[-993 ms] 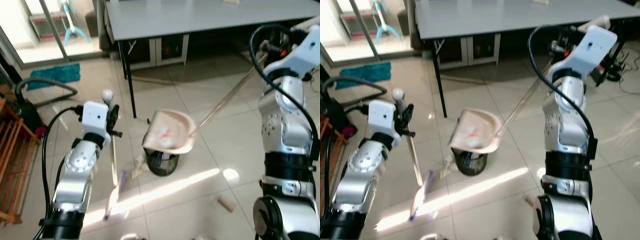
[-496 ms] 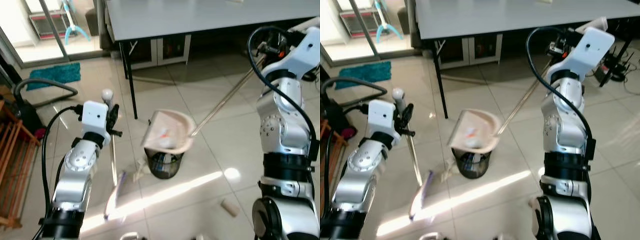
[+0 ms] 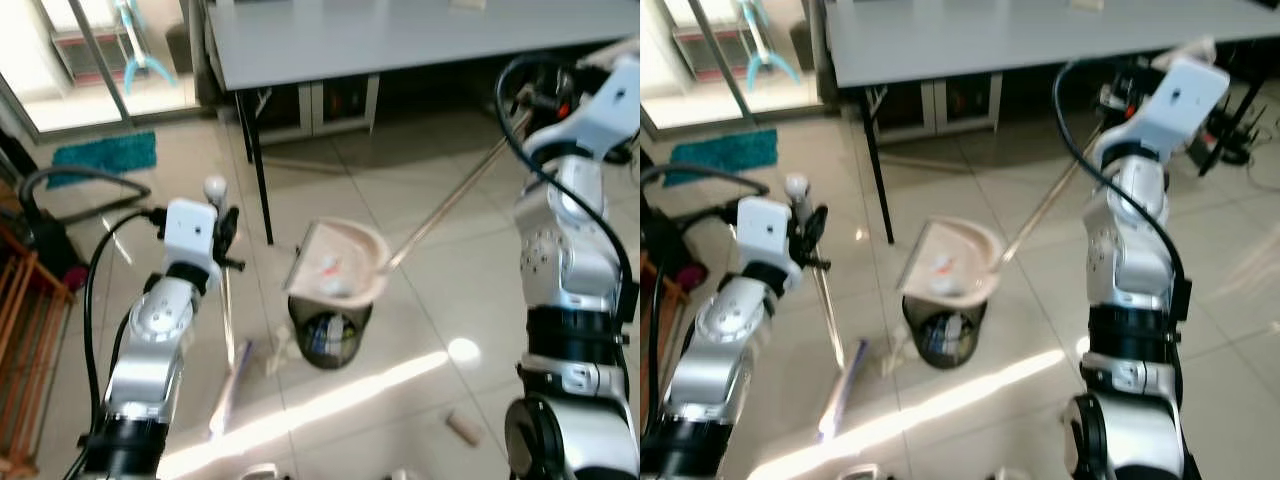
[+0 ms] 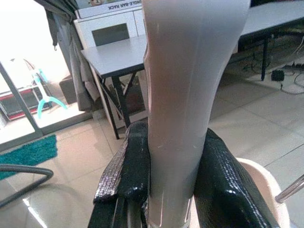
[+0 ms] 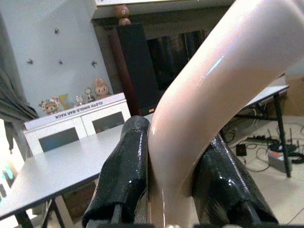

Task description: Sweep floor

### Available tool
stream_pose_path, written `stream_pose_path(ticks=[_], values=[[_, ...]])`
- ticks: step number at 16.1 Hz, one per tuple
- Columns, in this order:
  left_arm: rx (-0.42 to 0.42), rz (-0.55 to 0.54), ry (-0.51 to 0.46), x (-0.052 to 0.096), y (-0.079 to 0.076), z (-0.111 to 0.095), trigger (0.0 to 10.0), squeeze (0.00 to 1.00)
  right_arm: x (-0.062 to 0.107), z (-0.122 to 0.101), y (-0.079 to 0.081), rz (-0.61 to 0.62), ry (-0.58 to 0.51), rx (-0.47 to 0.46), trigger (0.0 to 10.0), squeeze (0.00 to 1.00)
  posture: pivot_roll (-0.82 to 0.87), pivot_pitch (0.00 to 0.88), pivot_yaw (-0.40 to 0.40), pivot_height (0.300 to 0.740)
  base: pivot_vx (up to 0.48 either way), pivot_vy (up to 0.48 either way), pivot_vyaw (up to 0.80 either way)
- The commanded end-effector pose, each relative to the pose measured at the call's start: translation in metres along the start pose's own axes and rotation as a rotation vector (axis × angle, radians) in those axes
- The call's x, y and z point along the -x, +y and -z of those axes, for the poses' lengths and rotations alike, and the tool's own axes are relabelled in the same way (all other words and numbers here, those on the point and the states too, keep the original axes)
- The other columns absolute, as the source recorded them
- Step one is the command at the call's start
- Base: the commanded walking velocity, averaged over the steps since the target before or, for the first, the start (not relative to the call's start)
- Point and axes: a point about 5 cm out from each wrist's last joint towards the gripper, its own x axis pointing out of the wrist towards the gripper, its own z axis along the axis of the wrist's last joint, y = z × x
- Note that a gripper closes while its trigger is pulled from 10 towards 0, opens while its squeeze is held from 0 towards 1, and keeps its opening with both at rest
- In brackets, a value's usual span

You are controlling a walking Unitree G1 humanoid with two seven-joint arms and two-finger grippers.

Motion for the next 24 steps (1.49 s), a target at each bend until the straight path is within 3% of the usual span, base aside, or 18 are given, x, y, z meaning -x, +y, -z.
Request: stream_pose_path(ticks=[1,10,16,21,24], values=[[-0.006,0.012,-0.034,-0.002,-0.003,-0.007,10.0,0.00,-0.003,-0.016,-0.004,0.016,-0.074,-0.008,10.0,0.00,0.03,0.056,0.044,0.740,0.341,0.000,0.00],[-0.010,0.008,-0.035,-0.001,-0.003,-0.006,10.0,0.00,-0.002,-0.014,-0.005,0.016,-0.072,-0.004,10.0,0.00,0.03,0.048,0.042,0.740,0.000,0.000,0.00],[-0.006,0.016,-0.029,0.001,-0.005,-0.004,10.0,0.00,-0.001,-0.010,0.003,-0.027,-0.090,0.038,10.0,0.00,0.03,0.042,0.039,0.740,0.000,0.000,0.00],[-0.005,0.012,-0.025,0.002,-0.005,-0.004,10.0,0.00,0.006,-0.006,0.024,-0.178,-0.168,0.191,10.0,0.00,0.03,0.051,0.036,0.740,0.000,0.000,0.00],[-0.004,0.013,-0.025,0.002,-0.005,-0.004,10.0,0.00,0.017,0.004,0.045,-0.319,-0.215,0.296,10.0,0.00,0.03,0.057,0.036,0.740,0.000,0.000,0.00]])
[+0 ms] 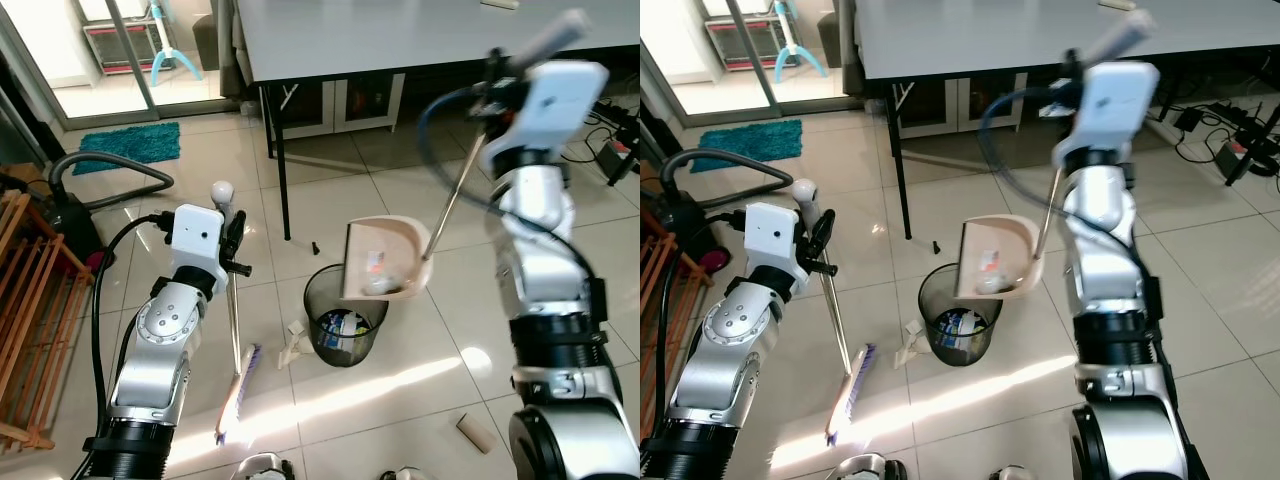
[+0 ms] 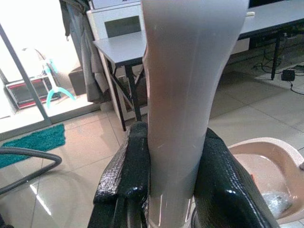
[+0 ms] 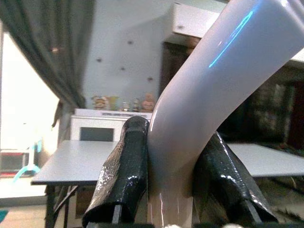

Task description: Sweep floor

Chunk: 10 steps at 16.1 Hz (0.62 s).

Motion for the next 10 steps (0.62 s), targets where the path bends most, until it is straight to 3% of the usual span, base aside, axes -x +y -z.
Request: stream_pose_path(ticks=[1,5,6,8,10], values=[[-0.019,-0.007,-0.033,0.001,0.002,-0.008,10.0,0.00,0.001,-0.010,0.010,-0.067,-0.085,0.052,10.0,0.00,0.03,0.059,0.034,0.740,0.000,0.000,0.00],[-0.017,-0.009,-0.030,0.001,0.001,-0.007,10.0,0.00,0.023,-0.007,0.050,-0.284,-0.165,0.153,10.0,0.00,0.02,0.062,0.031,0.740,0.000,0.000,0.00],[-0.017,-0.009,-0.030,0.001,0.001,-0.007,10.0,0.00,0.025,-0.007,0.053,-0.304,-0.172,0.159,10.0,0.00,0.02,0.061,0.031,0.740,0.000,0.000,0.00],[-0.014,-0.007,-0.032,0.001,0.000,-0.007,10.0,0.00,0.039,-0.005,0.073,-0.402,-0.187,0.120,10.0,0.00,0.02,0.060,0.031,0.740,0.000,0.000,0.00],[-0.014,-0.007,-0.032,0.000,0.000,-0.007,10.0,0.00,0.046,-0.005,0.082,-0.446,-0.200,0.100,10.0,0.00,0.02,0.060,0.031,0.740,0.000,0.000,0.00]])
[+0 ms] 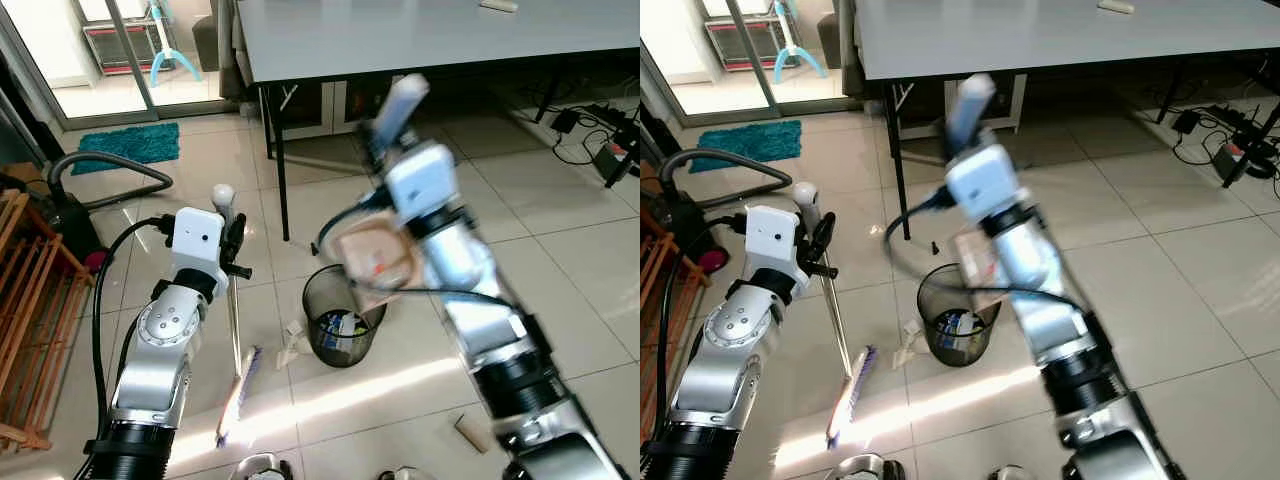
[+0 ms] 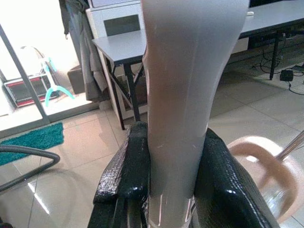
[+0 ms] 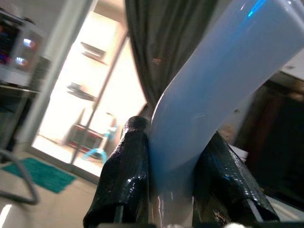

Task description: Sweep floor

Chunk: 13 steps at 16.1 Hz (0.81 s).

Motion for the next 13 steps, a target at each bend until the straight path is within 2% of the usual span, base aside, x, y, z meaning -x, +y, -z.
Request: stream_pose_path(ticks=[1,5,8,9,10,12,13], values=[[-0.018,-0.007,-0.040,-0.001,0.001,-0.009,10.0,0.00,-0.004,-0.017,-0.002,-0.009,-0.101,0.015,10.0,0.00,0.02,0.057,0.032,0.740,0.000,0.000,0.00],[-0.018,-0.007,-0.042,-0.002,0.001,-0.009,10.0,0.00,-0.005,-0.018,-0.001,-0.032,-0.119,0.030,10.0,0.00,0.02,0.054,0.030,0.740,0.000,0.000,0.00],[-0.017,-0.007,-0.043,-0.002,0.001,-0.009,10.0,0.00,-0.004,-0.018,0.002,-0.064,-0.131,0.068,10.0,0.00,0.02,0.052,0.031,0.740,0.000,0.000,0.00],[-0.017,-0.006,-0.043,-0.002,0.001,-0.009,10.0,0.00,-0.004,-0.020,-0.002,-0.050,-0.143,0.100,10.0,0.00,0.02,0.051,0.033,0.740,0.000,0.000,0.00],[-0.017,-0.005,-0.043,-0.003,0.001,-0.010,10.0,0.00,-0.005,-0.022,-0.009,-0.018,-0.157,0.117,10.0,0.00,0.02,0.051,0.035,0.740,0.000,0.000,0.00],[-0.014,0.001,-0.044,-0.003,0.000,-0.010,10.0,0.00,-0.007,-0.029,-0.034,0.151,-0.179,0.073,10.0,0.00,0.02,0.051,0.037,0.740,0.000,0.000,0.00],[-0.012,0.006,-0.043,-0.003,-0.001,-0.009,10.0,0.00,-0.007,-0.034,-0.056,0.275,-0.193,0.077,10.0,0.00,0.02,0.052,0.038,0.740,0.000,0.000,0.00]])
